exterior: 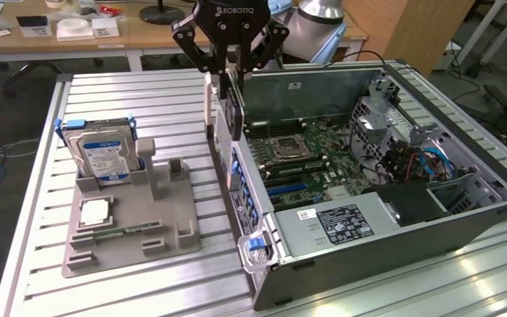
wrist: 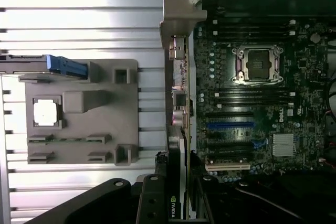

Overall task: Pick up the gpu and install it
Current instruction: 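Pick up the gpu and move the gpu toward the slot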

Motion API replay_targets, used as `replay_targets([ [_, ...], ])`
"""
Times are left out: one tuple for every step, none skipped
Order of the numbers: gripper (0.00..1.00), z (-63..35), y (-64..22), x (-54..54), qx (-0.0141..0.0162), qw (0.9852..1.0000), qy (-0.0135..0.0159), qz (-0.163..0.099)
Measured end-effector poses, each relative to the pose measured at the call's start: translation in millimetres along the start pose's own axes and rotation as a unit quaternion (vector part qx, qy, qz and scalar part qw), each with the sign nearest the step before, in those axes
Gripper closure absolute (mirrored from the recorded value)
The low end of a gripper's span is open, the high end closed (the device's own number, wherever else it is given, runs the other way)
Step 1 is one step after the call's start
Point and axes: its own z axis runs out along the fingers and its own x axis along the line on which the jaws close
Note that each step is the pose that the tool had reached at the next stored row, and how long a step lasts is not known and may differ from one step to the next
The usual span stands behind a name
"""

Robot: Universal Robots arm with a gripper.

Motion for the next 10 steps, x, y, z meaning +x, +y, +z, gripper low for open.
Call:
replay_targets([
  [0.73,0.1,0.2,-1.3,0.0000,1.0000,0.0000,0.000],
  [0.73,0.1,0.5,-2.6,0.0000,1.0000,0.0000,0.000],
  [0.73,0.1,0.7,-3.9,0.0000,1.0000,0.0000,0.000],
  [0.73,0.2,0.9,-5.3,0.0000,1.0000,0.0000,0.000],
  [0.73,0.2,1.2,-6.7,0.0000,1.0000,0.0000,0.000],
  [0.73,0.3,1.4,-8.0,0.0000,1.0000,0.0000,0.000],
  [0.73,0.3,1.7,-9.3,0.0000,1.0000,0.0000,0.000],
  [0.73,0.4,1.9,-10.8,-0.0001,1.0000,0.0000,0.000],
  [0.73,0.4,2.2,-12.1,0.0000,1.0000,0.0000,0.000],
  [0.73,0.5,2.5,-13.4,0.0000,1.0000,0.0000,0.000],
])
